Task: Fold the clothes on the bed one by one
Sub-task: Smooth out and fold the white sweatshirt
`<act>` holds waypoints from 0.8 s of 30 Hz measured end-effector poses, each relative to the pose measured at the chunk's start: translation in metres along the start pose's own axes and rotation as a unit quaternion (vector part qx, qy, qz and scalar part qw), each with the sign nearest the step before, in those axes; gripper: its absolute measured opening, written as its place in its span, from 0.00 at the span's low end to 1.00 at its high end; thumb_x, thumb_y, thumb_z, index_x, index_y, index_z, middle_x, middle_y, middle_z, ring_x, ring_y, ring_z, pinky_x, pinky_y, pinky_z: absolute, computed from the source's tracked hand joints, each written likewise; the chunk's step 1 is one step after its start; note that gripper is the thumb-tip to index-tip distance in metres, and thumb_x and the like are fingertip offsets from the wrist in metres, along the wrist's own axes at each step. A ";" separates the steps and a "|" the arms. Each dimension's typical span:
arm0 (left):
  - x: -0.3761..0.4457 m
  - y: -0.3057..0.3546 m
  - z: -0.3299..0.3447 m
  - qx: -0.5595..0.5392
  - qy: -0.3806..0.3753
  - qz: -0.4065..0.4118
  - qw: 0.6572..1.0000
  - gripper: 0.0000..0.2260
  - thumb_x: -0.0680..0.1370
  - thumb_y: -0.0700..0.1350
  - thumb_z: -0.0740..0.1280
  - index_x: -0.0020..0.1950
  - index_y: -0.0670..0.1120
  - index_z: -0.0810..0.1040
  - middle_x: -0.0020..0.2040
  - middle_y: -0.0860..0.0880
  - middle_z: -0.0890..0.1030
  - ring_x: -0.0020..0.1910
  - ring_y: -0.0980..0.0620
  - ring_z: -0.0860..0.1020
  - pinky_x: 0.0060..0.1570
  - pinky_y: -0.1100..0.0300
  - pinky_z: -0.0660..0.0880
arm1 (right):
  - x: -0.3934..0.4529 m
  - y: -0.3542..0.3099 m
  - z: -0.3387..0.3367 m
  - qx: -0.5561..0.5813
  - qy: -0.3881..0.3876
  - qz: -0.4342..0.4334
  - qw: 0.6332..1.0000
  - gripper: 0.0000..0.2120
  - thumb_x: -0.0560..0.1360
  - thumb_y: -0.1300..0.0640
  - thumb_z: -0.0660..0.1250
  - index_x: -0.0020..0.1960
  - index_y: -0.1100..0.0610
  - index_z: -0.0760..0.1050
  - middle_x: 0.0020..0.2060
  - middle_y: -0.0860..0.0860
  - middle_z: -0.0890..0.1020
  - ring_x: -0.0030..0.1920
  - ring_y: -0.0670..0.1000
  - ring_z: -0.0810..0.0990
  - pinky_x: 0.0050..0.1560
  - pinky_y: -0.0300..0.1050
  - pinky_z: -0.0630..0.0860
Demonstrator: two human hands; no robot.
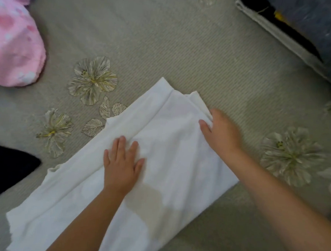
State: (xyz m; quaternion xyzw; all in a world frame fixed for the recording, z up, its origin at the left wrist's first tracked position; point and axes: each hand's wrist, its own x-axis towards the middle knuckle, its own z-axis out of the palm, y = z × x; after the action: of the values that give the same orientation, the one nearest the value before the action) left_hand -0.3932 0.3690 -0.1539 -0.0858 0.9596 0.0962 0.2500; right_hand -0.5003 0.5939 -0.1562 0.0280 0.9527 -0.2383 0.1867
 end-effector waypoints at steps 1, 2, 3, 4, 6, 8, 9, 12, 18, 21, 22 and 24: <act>0.006 0.006 -0.006 0.006 0.025 0.040 0.999 0.30 0.72 0.55 0.46 0.66 0.40 0.72 0.68 0.34 0.66 0.68 0.34 0.64 0.63 0.36 0.61 | -0.013 0.009 -0.005 0.016 -0.014 0.018 1.000 0.21 0.76 0.49 0.61 0.63 0.61 0.67 0.53 0.61 0.78 0.53 0.61 0.76 0.52 0.51 0.70; 0.016 0.016 -0.013 0.017 0.053 0.086 0.995 0.26 0.73 0.50 0.51 0.62 0.37 0.74 0.64 0.32 0.71 0.64 0.31 0.69 0.57 0.34 0.66 | -0.026 0.021 -0.009 0.022 -0.036 0.035 0.998 0.20 0.76 0.50 0.62 0.63 0.60 0.68 0.51 0.60 0.79 0.53 0.61 0.77 0.55 0.51 0.69; 0.027 0.026 -0.019 0.023 0.090 0.127 0.988 0.22 0.74 0.45 0.54 0.60 0.35 0.75 0.62 0.32 0.72 0.61 0.30 0.71 0.54 0.34 0.68 | -0.040 0.032 -0.012 0.023 -0.053 0.044 0.997 0.19 0.76 0.50 0.62 0.63 0.60 0.69 0.51 0.59 0.80 0.53 0.61 0.77 0.58 0.52 0.66; 0.041 0.039 -0.023 0.023 0.108 0.156 0.982 0.19 0.74 0.41 0.57 0.62 0.35 0.74 0.63 0.32 0.72 0.62 0.30 0.70 0.55 0.35 0.68 | -0.053 0.043 -0.014 0.025 -0.050 0.045 0.997 0.17 0.76 0.52 0.62 0.61 0.60 0.71 0.50 0.58 0.81 0.53 0.60 0.78 0.59 0.51 0.63; 0.072 0.066 -0.033 0.022 0.095 0.169 0.981 0.22 0.75 0.35 0.59 0.70 0.38 0.65 0.71 0.37 0.63 0.71 0.36 0.61 0.65 0.40 0.60 | -0.069 0.058 -0.015 0.042 0.025 0.046 0.998 0.12 0.77 0.56 0.62 0.55 0.62 0.76 0.44 0.58 0.83 0.47 0.59 0.80 0.54 0.48 0.59; 0.104 0.091 -0.035 0.049 0.033 0.165 0.985 0.25 0.78 0.37 0.53 0.75 0.44 0.51 0.76 0.45 0.50 0.75 0.44 0.47 0.71 0.47 0.48 | -0.074 0.071 -0.013 0.034 0.069 0.060 0.995 0.13 0.75 0.54 0.60 0.49 0.62 0.79 0.38 0.58 0.83 0.42 0.59 0.80 0.49 0.47 0.57; 0.117 0.102 -0.035 0.083 0.005 0.164 0.983 0.26 0.79 0.38 0.51 0.76 0.46 0.46 0.76 0.47 0.46 0.75 0.46 0.44 0.71 0.48 0.45 | -0.076 0.077 -0.012 0.014 0.065 0.070 0.995 0.14 0.74 0.53 0.59 0.48 0.61 0.79 0.38 0.57 0.83 0.42 0.59 0.80 0.48 0.47 0.56; 0.138 0.123 -0.043 0.174 0.009 0.199 0.964 0.30 0.77 0.37 0.52 0.75 0.48 0.42 0.77 0.50 0.45 0.75 0.48 0.42 0.71 0.48 0.43 | -0.080 0.084 -0.008 -0.038 0.099 0.086 0.991 0.09 0.70 0.55 0.68 0.43 0.61 0.80 0.36 0.57 0.82 0.41 0.59 0.79 0.49 0.49 0.59; 0.152 0.149 -0.058 0.301 -0.065 0.291 0.906 0.29 0.74 0.39 0.62 0.73 0.49 0.57 0.69 0.45 0.63 0.67 0.44 0.63 0.62 0.49 0.64 | -0.085 0.075 0.002 -0.066 -0.018 0.138 0.988 0.29 0.71 0.39 0.62 0.64 0.57 0.68 0.58 0.53 0.76 0.59 0.54 0.72 0.55 0.51 0.54; 0.150 0.150 -0.070 0.331 -0.099 0.249 0.905 0.20 0.74 0.37 0.63 0.65 0.47 0.68 0.61 0.44 0.72 0.61 0.43 0.70 0.56 0.50 0.70 | -0.078 0.068 -0.001 -0.068 -0.036 0.142 0.987 0.19 0.73 0.42 0.62 0.55 0.55 0.72 0.54 0.53 0.78 0.58 0.53 0.71 0.53 0.48 0.56; 0.147 0.148 -0.073 0.334 -0.097 0.245 0.905 0.17 0.74 0.37 0.62 0.63 0.46 0.72 0.59 0.44 0.73 0.60 0.43 0.70 0.56 0.50 0.70 | -0.076 0.064 -0.005 -0.058 -0.034 0.137 0.988 0.15 0.73 0.45 0.63 0.52 0.55 0.74 0.52 0.52 0.79 0.57 0.53 0.72 0.52 0.47 0.56; 0.136 0.137 -0.078 0.313 -0.067 0.246 0.915 0.15 0.75 0.36 0.61 0.60 0.45 0.75 0.57 0.43 0.72 0.60 0.43 0.68 0.54 0.52 0.69 | -0.078 0.054 -0.014 -0.050 -0.002 0.112 0.992 0.09 0.73 0.50 0.64 0.47 0.54 0.76 0.49 0.50 0.79 0.55 0.53 0.72 0.51 0.47 0.53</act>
State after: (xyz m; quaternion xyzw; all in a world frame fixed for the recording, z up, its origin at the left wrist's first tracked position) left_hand -0.5757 0.4682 -0.1354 0.2419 0.9124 -0.1452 0.2964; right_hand -0.4247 0.6505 -0.1401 0.1242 0.9540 -0.1679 0.2151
